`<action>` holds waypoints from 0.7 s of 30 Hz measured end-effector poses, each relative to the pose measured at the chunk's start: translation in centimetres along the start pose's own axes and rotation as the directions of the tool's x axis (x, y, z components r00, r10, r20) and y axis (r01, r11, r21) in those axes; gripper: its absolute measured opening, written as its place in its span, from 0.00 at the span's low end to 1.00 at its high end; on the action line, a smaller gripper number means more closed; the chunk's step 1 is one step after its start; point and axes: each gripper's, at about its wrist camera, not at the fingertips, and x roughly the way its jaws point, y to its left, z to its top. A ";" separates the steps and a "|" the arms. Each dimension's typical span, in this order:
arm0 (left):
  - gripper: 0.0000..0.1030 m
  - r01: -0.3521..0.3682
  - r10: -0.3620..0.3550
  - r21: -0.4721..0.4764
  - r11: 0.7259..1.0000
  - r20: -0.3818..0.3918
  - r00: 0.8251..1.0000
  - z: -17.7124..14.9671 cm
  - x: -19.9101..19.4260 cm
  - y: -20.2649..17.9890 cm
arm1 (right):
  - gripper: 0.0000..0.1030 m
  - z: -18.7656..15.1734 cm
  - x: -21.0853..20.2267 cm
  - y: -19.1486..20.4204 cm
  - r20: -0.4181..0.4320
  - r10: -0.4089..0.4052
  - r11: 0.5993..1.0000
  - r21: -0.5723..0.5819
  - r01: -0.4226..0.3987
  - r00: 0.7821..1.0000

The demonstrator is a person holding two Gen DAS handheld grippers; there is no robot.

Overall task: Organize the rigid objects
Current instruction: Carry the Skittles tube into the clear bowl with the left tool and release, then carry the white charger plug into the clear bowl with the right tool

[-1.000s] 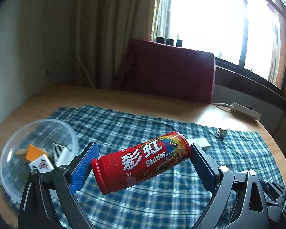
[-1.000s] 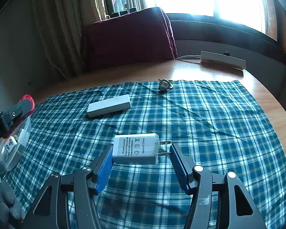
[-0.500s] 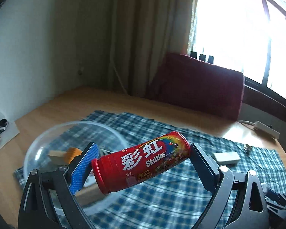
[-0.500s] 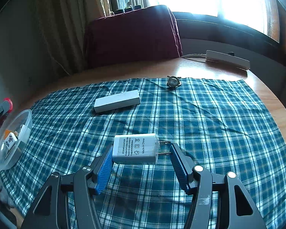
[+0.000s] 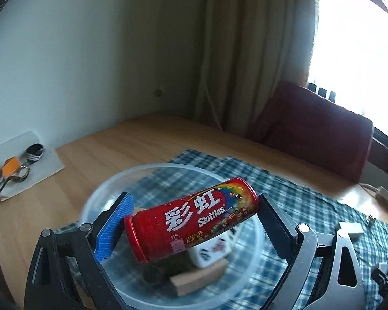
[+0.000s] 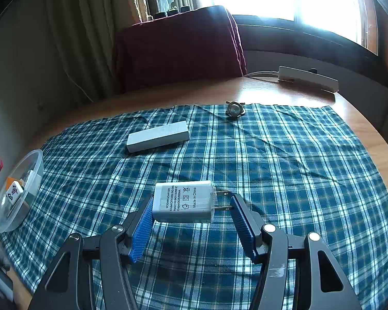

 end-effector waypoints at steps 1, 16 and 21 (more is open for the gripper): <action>0.93 -0.006 0.006 -0.008 1.000 -0.001 1.000 0.1 0.1 0.4 | 0.60 0.0 0.0 0.0 0.000 0.000 1.000 0.000 0.001 1.000; 0.97 -0.045 0.043 -0.138 0.989 -0.018 0.999 0.3 0.7 5.0 | 0.60 1.0 -0.6 3.5 -0.005 0.076 0.995 -0.060 -0.076 0.997; 0.97 -0.056 0.054 -0.155 0.986 -0.020 0.998 0.3 0.8 6.0 | 0.60 1.4 -1.1 8.3 -0.026 0.178 0.969 -0.170 -0.179 0.984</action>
